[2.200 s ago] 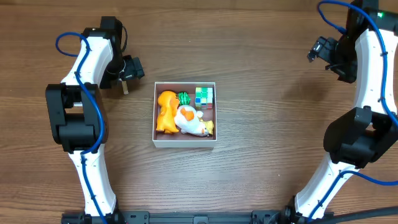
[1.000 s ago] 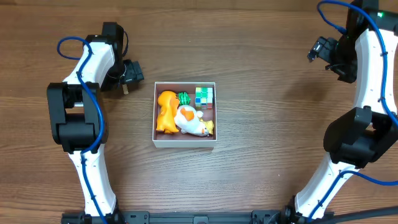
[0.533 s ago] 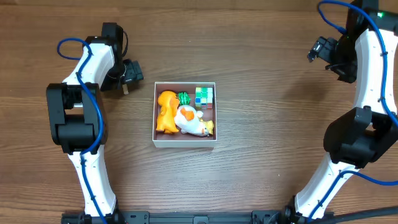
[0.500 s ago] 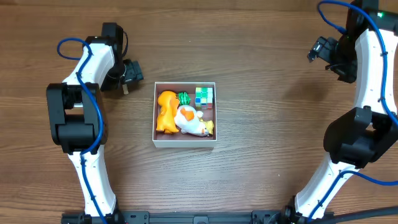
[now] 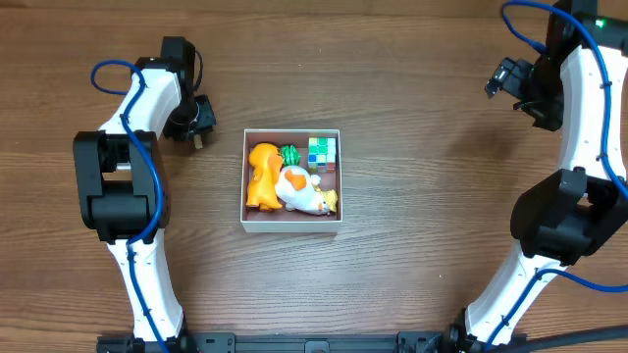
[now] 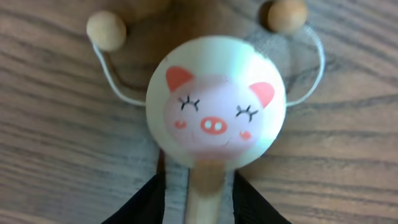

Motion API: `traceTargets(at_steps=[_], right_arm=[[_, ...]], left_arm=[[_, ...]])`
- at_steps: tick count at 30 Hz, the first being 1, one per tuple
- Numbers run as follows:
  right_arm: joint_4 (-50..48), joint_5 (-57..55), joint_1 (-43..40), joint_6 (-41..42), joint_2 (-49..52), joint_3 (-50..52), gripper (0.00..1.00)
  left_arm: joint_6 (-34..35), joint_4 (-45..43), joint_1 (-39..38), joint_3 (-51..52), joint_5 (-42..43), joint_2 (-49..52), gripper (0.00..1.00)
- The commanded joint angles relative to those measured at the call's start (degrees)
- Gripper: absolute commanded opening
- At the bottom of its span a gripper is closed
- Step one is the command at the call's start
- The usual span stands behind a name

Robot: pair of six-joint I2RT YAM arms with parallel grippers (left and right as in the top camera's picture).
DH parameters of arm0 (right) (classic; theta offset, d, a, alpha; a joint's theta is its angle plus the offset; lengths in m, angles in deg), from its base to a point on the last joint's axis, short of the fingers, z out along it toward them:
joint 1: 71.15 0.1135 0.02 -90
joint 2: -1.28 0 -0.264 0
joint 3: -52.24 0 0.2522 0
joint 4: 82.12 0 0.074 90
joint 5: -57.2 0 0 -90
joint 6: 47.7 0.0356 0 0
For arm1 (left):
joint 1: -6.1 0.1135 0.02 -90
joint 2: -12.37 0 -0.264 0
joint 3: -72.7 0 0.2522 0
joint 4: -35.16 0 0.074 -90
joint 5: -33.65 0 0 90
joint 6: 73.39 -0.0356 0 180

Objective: Pack container
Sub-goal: 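Lower the left gripper and grasp the rattle handle, then lift the rattle and carry it right over the box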

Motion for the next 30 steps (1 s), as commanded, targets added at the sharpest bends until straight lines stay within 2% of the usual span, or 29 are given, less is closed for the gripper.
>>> traceTargets(at_steps=[1,7,13,17,22,25,27,30], right_arm=[[-0.04,-0.57,0.13,-0.15,-0.85,-0.07,1.0],[-0.04,-0.57,0.13,-0.15,-0.85,-0.07,1.0],[-0.04,-0.57,0.13,-0.15,-0.85,-0.07,1.0],[-0.04,-0.57,0.13,-0.15,-0.85,-0.07,1.0],[-0.04,-0.55,0.13,-0.15,-0.85,-0.07,1.0],[-0.04,-0.57,0.13,-0.15,-0.85,-0.07,1.0],[-0.04,-0.55,0.13,-0.15,-0.85,-0.07,1.0],[-0.04,-0.55,0.13,-0.15,-0.85,-0.07,1.0]], left_arm=[[0.42,1.36,0.24,2.23,-0.55,1.27,0.3],[0.39,0.72,0.24,2.23,-0.59,1.27,0.15],[-2.05,1.92,0.24,-0.74,-0.63,1.2,0.13],[-9.57,7.08,0.22,-10.49,-0.83,1.09,0.14],[-13.22,18.08,-1.33,-27.87,-0.76,1.09,0.14],[-13.29,25.14,-4.48,-37.66,0.59,1.09,0.14],[-13.11,29.42,-7.39,-42.53,5.14,1.09,0.15],[-11.45,33.16,-11.78,-45.94,7.17,1.07,0.15]])
